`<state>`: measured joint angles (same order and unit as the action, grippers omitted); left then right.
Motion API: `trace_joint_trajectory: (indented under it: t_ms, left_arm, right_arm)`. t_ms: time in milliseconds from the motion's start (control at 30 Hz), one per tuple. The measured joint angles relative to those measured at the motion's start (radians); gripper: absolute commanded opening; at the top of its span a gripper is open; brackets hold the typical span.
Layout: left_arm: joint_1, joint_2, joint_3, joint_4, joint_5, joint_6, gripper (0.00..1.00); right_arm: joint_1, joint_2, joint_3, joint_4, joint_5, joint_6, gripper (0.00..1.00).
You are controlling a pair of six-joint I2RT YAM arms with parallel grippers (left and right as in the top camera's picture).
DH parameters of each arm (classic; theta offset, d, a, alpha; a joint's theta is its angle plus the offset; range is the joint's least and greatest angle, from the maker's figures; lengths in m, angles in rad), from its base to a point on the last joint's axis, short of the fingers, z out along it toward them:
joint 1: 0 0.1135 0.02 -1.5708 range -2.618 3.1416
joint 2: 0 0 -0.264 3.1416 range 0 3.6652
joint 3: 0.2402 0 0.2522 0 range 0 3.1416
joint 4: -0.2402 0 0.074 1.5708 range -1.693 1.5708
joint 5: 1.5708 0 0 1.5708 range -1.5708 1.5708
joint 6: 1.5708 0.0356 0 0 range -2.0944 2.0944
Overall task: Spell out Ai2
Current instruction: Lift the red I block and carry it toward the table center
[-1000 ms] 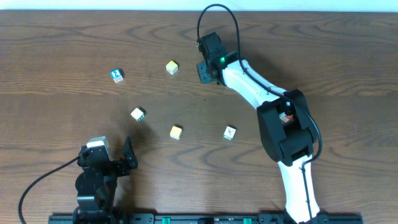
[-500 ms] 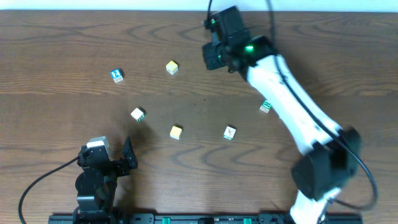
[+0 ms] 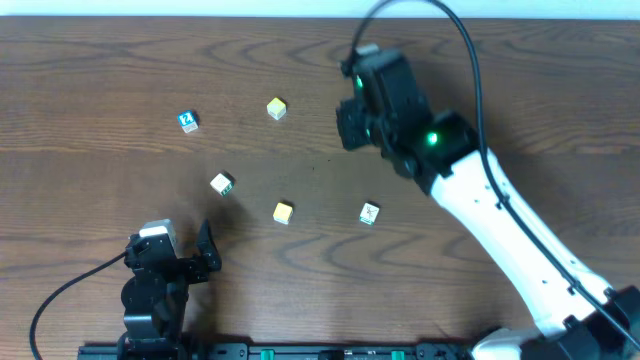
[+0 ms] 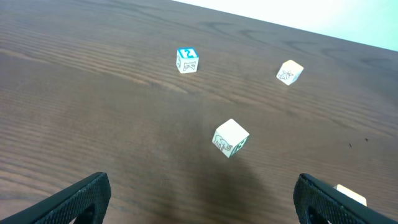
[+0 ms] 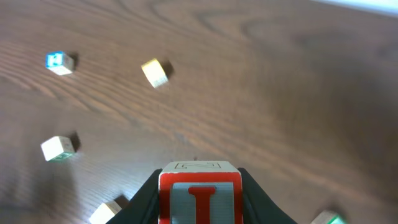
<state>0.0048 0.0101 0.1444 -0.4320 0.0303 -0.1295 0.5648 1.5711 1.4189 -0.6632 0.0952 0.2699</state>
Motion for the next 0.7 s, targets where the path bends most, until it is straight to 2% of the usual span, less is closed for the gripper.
trace_joint_trajectory:
  t_ms: [133, 433, 700]
  left_arm:
    - [0.0, 0.0, 0.0, -0.001, 0.0, 0.0, 0.95]
    - [0.0, 0.0, 0.0, -0.001, 0.0, 0.0, 0.95]
    - [0.0, 0.0, 0.0, -0.001, 0.0, 0.0, 0.95]
  right_arm:
    - [0.038, 0.024, -0.155, 0.142, 0.038, 0.137, 0.02]
    - [0.21, 0.245, -0.184, 0.166, 0.137, 0.45, 0.02]
    - [0.227, 0.3, -0.179, 0.194, 0.206, 0.545, 0.02]
